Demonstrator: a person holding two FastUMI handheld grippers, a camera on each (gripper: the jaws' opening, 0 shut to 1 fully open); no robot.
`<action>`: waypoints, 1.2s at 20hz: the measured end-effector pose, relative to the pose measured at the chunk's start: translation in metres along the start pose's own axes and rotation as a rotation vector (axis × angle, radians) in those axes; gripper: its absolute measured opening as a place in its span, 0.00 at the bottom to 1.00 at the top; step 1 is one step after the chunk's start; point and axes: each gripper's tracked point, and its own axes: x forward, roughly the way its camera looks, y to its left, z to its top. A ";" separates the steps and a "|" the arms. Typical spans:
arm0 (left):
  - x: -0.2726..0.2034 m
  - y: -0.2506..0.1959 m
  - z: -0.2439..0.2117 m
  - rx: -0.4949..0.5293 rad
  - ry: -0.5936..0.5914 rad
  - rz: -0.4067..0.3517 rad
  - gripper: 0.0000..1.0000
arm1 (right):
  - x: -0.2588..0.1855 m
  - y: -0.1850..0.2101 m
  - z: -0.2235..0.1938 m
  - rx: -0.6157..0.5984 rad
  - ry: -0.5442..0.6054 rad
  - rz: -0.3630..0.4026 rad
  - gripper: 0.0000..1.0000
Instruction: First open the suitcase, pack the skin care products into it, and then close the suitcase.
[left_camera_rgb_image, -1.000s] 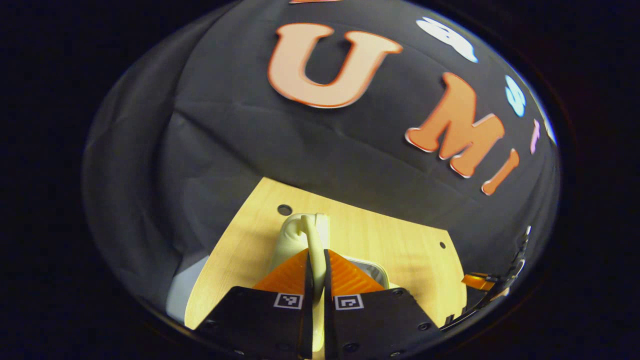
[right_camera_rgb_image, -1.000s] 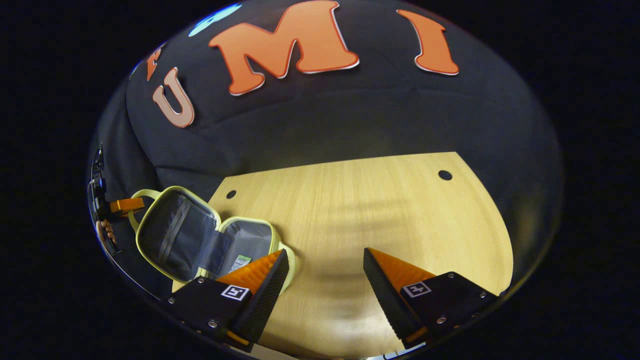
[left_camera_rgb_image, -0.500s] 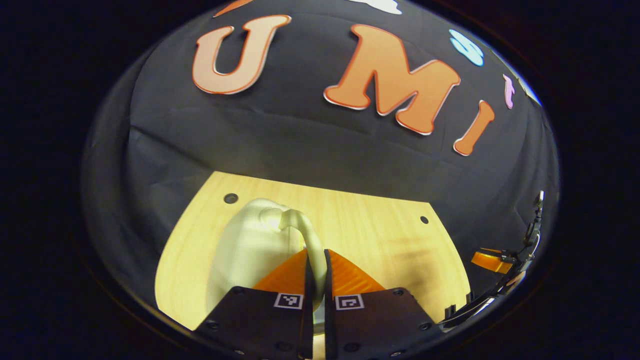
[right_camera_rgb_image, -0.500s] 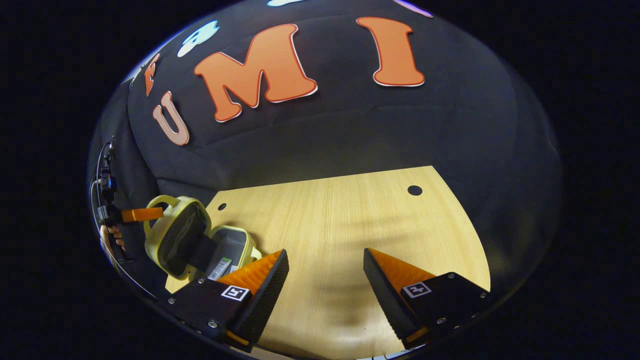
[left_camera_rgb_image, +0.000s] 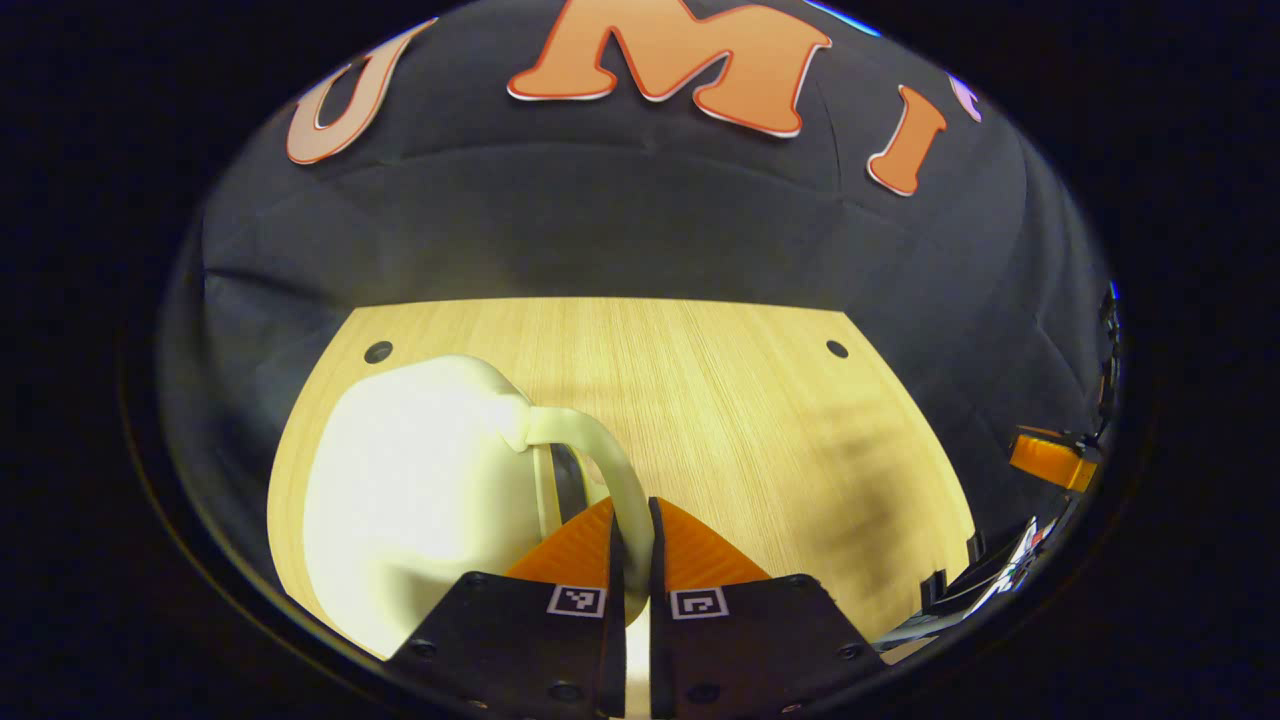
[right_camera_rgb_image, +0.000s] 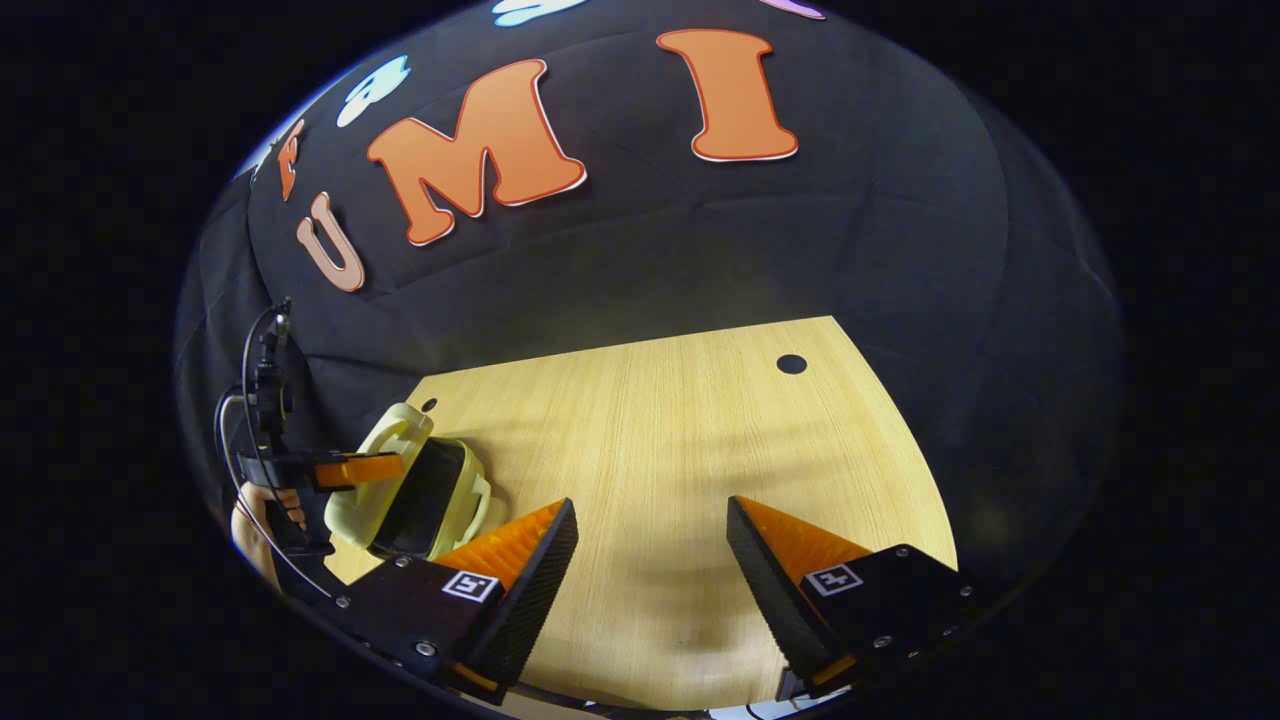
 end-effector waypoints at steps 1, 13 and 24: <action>0.005 0.000 -0.007 0.007 0.012 0.004 0.09 | 0.000 -0.002 -0.002 0.004 0.005 0.002 0.96; 0.057 -0.023 -0.059 0.080 0.094 0.064 0.10 | 0.002 -0.008 -0.040 -0.006 0.051 0.009 0.96; 0.001 -0.025 0.010 0.086 -0.125 0.164 0.98 | 0.008 0.012 -0.023 -0.021 -0.017 0.031 0.96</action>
